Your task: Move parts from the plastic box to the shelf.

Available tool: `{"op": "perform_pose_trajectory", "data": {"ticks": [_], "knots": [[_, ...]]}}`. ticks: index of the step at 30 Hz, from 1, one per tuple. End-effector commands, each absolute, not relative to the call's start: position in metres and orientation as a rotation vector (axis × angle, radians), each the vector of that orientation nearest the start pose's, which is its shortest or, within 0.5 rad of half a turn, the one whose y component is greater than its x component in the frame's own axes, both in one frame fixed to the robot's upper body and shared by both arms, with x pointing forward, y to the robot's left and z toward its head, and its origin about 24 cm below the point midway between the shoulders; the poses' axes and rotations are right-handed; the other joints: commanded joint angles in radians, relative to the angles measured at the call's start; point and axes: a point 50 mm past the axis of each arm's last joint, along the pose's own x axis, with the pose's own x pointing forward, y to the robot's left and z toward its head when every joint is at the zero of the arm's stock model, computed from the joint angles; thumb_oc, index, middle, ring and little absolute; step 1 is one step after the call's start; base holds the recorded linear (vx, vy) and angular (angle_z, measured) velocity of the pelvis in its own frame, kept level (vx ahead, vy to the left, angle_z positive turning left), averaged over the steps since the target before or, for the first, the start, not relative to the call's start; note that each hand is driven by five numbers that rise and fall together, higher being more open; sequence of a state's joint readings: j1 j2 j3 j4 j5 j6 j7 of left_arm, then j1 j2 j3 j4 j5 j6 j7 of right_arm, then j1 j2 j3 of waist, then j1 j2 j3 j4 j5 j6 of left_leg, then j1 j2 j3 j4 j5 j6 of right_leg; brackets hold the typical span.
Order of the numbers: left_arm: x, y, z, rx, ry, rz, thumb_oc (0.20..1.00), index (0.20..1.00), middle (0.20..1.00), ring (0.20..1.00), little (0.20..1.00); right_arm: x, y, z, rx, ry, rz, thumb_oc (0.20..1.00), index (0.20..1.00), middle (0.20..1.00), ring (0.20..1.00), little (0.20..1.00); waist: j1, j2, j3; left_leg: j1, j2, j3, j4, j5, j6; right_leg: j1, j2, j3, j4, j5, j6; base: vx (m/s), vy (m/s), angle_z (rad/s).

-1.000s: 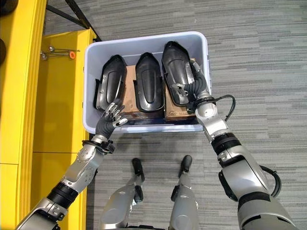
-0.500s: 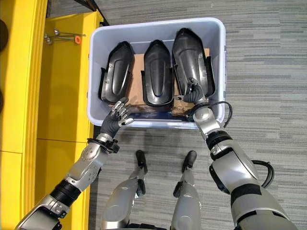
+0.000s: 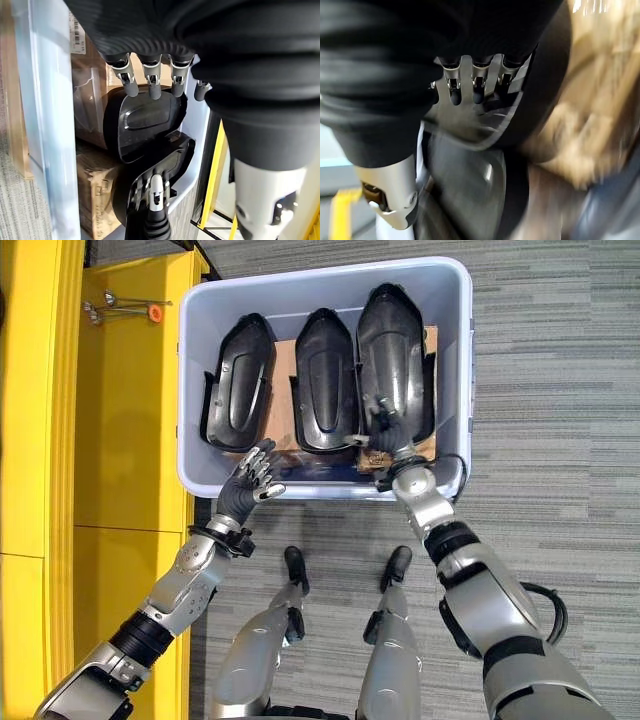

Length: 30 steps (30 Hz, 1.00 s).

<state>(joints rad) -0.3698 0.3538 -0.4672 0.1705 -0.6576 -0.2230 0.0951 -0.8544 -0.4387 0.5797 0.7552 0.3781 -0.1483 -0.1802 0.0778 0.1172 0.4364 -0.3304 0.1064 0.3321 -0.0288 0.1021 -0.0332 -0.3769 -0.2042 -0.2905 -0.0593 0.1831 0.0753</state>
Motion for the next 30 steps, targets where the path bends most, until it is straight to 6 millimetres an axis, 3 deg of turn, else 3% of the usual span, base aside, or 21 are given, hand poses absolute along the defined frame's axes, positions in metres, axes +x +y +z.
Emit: {"op": "perform_pose_trajectory", "data": {"ticks": [1, 7, 13, 17, 19, 22, 26, 30], "knots": [[0.296, 0.112, 0.117, -0.273, -0.296, -0.339, 1.0, 1.0, 1.0, 1.0, 1.0, 0.386, -0.115, 0.134, -0.362, -0.173, 0.24, 1.0, 1.0, 1.0, 1.0, 1.0, 0.01, -0.05, 0.008, -0.033, 0.107, -0.007, 0.032, 0.089, -0.112, 0.006, -0.12, 0.05, 0.107, -0.015, 0.108, 0.0, 0.0, 0.0], [0.295, 0.122, 0.116, -0.266, -0.294, -0.296, 1.0, 1.0, 1.0, 1.0, 1.0, 0.372, -0.101, 0.149, -0.309, -0.274, 0.32, 1.0, 1.0, 1.0, 1.0, 1.0, -0.01, -0.07, 0.01, -0.035, 0.107, -0.009, 0.039, 0.082, -0.109, 0.001, -0.117, 0.053, 0.112, -0.016, 0.106, 0.0, 0.0, 0.0], [0.295, 0.128, 0.119, -0.273, -0.311, -0.263, 1.0, 1.0, 1.0, 1.0, 1.0, 0.366, -0.106, 0.163, -0.349, -0.366, 0.284, 1.0, 1.0, 1.0, 1.0, 1.0, -0.019, -0.08, 0.009, -0.038, 0.106, -0.017, 0.043, 0.076, -0.107, 0.005, -0.116, 0.05, 0.115, -0.02, 0.105, 0.0, 0.0, 0.0], [0.295, 0.132, 0.122, -0.27, -0.328, -0.246, 1.0, 1.0, 1.0, 1.0, 1.0, 0.357, -0.122, 0.193, -0.354, -0.517, 0.195, 1.0, 1.0, 1.0, 1.0, 1.0, -0.027, -0.087, 0.004, -0.039, 0.107, -0.017, 0.043, 0.073, -0.107, 0.005, -0.117, 0.049, 0.115, -0.02, 0.109, 0.0, 0.0, 0.0], [0.293, 0.134, 0.121, -0.268, -0.324, -0.242, 1.0, 1.0, 1.0, 1.0, 1.0, 0.344, -0.132, 0.219, -0.348, -0.652, 0.133, 1.0, 1.0, 1.0, 1.0, 1.0, -0.039, -0.095, 0.002, -0.035, 0.107, -0.015, 0.043, 0.069, -0.105, 0.004, -0.116, 0.053, 0.116, -0.019, 0.111, 0.0, 0.0, 0.0], [0.292, 0.137, 0.121, -0.26, -0.322, -0.238, 1.0, 1.0, 1.0, 1.0, 1.0, 0.326, -0.139, 0.237, -0.349, -0.775, 0.095, 1.0, 1.0, 1.0, 1.0, 1.0, -0.051, -0.103, 0.001, -0.032, 0.108, -0.009, 0.044, 0.065, -0.106, 0.001, -0.115, 0.057, 0.119, -0.02, 0.113, 0.0, 0.0, 0.0], [0.29, 0.138, 0.118, -0.255, -0.312, -0.237, 1.0, 1.0, 1.0, 1.0, 1.0, 0.311, -0.146, 0.242, -0.314, -0.845, 0.052, 1.0, 1.0, 1.0, 1.0, 1.0, -0.059, -0.107, -0.002, -0.03, 0.108, -0.007, 0.045, 0.062, -0.105, -0.001, -0.114, 0.062, 0.119, -0.019, 0.114, 0.0, 0.0, 0.0], [0.289, 0.139, 0.117, -0.252, -0.306, -0.235, 1.0, 1.0, 1.0, 1.0, 1.0, 0.31, -0.146, 0.233, -0.276, -0.821, 0.032, 1.0, 1.0, 1.0, 1.0, 1.0, -0.066, -0.11, -0.003, -0.029, 0.109, -0.005, 0.045, 0.062, -0.104, -0.003, -0.114, 0.066, 0.119, -0.018, 0.115, 0.0, 0.0, 0.0]]}}
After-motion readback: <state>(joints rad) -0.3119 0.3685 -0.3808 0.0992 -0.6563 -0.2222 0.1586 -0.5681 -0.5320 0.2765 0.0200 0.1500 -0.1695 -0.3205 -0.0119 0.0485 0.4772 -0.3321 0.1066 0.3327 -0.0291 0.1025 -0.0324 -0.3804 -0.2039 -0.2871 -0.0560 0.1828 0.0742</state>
